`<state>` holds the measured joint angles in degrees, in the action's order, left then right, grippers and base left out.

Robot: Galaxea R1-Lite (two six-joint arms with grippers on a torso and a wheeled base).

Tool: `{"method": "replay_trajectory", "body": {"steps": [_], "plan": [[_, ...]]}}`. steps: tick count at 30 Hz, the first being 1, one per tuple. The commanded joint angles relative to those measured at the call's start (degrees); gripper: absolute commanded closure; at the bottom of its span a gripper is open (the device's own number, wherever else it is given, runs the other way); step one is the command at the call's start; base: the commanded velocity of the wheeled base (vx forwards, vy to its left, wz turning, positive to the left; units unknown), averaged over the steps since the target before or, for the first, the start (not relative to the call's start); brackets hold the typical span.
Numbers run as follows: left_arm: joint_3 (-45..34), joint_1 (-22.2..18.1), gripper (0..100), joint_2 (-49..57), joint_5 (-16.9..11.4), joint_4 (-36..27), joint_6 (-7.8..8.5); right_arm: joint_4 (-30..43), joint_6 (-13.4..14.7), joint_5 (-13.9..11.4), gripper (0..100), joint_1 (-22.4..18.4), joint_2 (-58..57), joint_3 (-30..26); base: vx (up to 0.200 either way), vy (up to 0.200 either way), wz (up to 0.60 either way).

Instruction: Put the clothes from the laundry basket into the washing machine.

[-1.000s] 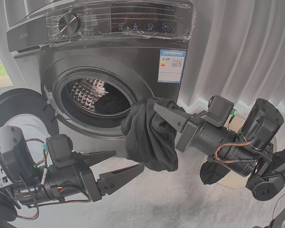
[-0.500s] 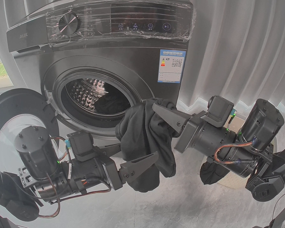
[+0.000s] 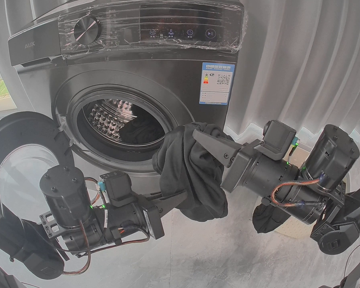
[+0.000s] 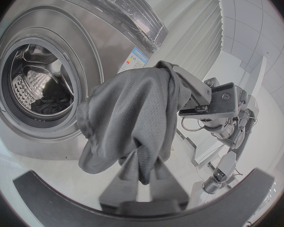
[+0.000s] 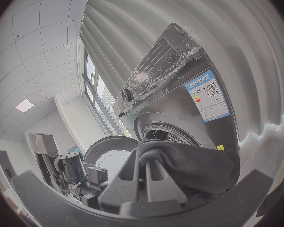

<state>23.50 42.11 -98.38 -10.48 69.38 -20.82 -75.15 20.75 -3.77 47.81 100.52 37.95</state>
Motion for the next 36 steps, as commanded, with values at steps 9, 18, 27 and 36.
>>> {"method": "replay_trajectory", "body": {"steps": [9,18,27,36], "plan": [[-1.1,0.6,100,0.6,-0.1,6.4,-0.10,0.1,-0.4,0.9,100,-1.0,0.0,-0.5,0.000,0.000,0.00],[-5.0,0.3,100,7.1,-1.0,10.5,1.57,-2.1,-0.6,-0.6,100,-1.2,-0.5,-3.6,0.000,0.000,0.00],[-5.2,0.3,100,7.2,-1.1,10.9,1.66,-8.6,-0.2,-1.1,0,-1.8,0.9,-5.7,0.000,0.000,0.00],[-4.6,0.3,100,7.3,-1.1,12.3,1.57,-9.4,-1.4,-1.1,0,-3.2,0.6,-12.1,0.000,0.000,0.00]]}}
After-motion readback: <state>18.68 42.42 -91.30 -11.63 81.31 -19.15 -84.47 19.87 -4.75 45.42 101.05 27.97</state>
